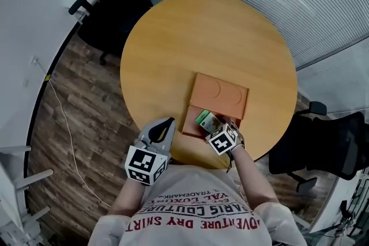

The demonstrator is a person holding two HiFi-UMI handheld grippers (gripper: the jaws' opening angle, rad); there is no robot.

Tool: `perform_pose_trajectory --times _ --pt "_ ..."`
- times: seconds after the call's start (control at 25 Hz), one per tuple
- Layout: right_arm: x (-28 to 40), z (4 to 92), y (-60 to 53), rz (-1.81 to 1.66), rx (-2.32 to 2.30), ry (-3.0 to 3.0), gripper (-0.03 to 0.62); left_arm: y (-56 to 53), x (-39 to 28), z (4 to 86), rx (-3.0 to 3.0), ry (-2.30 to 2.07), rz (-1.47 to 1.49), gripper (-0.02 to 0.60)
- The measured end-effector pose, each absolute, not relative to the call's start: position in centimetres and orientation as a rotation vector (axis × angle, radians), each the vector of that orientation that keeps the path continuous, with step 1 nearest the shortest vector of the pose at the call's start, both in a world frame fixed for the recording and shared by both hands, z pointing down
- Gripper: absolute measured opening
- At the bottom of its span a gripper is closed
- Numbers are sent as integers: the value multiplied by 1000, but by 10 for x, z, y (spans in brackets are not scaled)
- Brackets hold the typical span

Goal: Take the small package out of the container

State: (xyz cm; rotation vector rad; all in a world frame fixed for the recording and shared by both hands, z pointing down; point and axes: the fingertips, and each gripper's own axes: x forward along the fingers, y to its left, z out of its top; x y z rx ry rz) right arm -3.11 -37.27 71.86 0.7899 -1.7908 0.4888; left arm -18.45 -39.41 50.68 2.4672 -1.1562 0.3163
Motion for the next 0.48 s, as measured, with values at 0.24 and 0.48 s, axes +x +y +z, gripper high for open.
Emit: perform_pose_trajectory --times 0.24,0.48 --pt "-30 731 -375 525 803 -1742 365 -396 -195 507 2464 -1175 309 12" --pt "-29 734 -374 582 813 -1770 362 -401 -207 499 2472 -1231 301 11"
